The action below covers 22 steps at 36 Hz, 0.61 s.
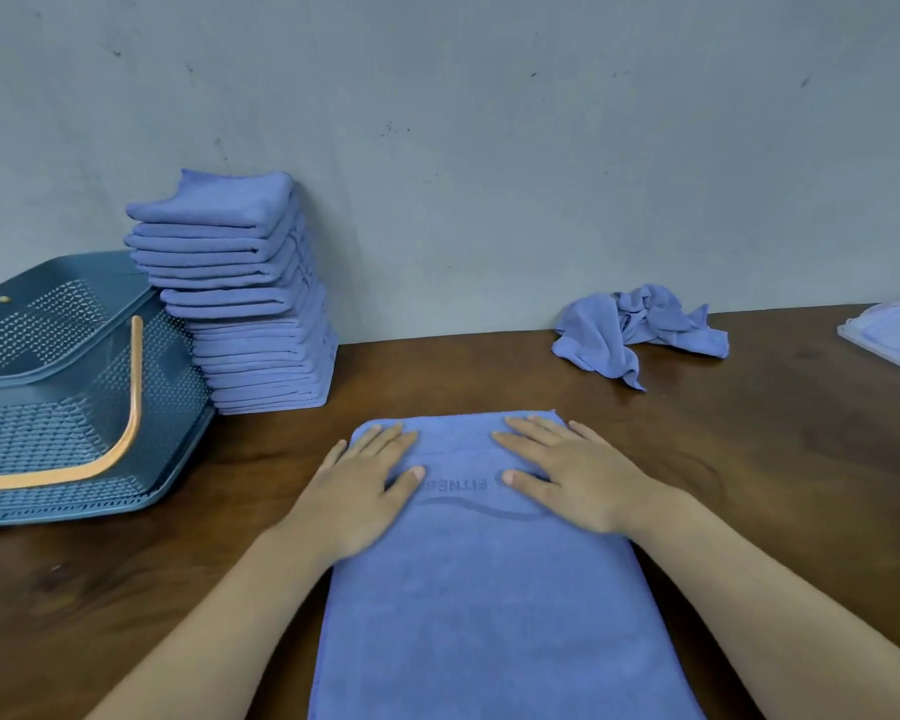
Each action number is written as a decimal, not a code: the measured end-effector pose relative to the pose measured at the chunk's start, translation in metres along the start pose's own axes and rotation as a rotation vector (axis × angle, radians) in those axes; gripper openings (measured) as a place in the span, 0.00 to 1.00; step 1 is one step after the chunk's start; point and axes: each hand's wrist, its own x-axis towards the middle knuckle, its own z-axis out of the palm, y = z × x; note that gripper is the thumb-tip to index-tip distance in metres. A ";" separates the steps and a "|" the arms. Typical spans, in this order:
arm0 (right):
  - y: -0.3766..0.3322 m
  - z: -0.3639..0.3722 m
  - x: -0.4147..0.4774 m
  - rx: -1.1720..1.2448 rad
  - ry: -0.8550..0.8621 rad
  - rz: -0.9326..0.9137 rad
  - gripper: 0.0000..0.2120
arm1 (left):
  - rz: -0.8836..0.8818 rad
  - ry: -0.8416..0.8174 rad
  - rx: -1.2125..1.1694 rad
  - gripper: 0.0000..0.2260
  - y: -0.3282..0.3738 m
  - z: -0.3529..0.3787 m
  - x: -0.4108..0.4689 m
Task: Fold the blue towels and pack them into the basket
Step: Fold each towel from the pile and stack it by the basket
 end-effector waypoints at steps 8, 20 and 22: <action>0.031 0.004 0.000 0.040 0.022 0.165 0.34 | -0.167 -0.035 0.016 0.34 -0.033 0.003 0.004; 0.041 -0.012 -0.013 0.170 0.271 0.166 0.18 | -0.194 0.355 -0.060 0.22 -0.038 -0.004 -0.002; 0.041 -0.015 -0.015 0.202 0.320 0.111 0.11 | -0.052 0.424 -0.158 0.16 -0.038 -0.007 -0.005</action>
